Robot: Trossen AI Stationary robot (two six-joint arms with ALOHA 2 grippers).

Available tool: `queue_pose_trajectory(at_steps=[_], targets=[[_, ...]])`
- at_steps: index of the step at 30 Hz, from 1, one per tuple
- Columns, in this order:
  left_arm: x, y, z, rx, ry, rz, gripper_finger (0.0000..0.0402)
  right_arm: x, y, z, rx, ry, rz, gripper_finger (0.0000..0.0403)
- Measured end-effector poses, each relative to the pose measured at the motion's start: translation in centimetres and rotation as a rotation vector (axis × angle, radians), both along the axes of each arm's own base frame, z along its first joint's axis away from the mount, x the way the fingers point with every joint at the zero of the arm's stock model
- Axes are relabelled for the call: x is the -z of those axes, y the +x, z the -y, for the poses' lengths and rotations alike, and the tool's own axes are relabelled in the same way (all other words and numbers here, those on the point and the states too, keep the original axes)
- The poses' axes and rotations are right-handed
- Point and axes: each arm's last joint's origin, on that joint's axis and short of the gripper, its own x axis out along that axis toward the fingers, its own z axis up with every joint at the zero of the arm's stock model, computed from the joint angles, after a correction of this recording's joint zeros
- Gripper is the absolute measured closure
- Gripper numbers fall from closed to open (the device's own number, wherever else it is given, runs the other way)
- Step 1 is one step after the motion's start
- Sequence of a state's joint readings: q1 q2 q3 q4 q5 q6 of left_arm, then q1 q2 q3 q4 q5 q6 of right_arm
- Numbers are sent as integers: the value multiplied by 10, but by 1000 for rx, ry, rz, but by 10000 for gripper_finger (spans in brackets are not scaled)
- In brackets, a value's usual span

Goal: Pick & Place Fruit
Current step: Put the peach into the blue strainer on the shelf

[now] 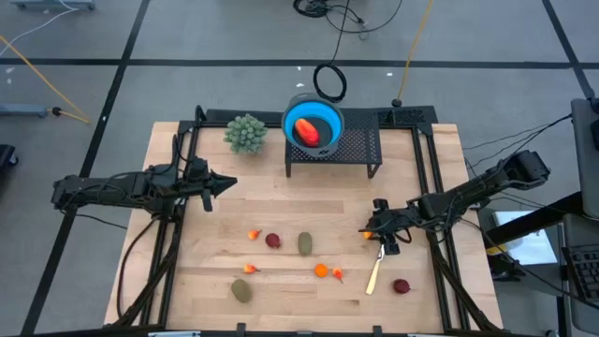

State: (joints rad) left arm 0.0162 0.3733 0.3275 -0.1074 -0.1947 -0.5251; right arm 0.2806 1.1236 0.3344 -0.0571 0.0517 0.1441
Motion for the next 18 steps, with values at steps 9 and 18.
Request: queue_pose_trajectory(at_steps=[9, 18], targets=[[0, 0, 0, -1, -9, 2, 380, 0, 0, 0, 0, 5, 2, 285], [-13, 1, 1, 23, -53, 147, 380, -20, 17, -5, -2, 44, 141, 310]])
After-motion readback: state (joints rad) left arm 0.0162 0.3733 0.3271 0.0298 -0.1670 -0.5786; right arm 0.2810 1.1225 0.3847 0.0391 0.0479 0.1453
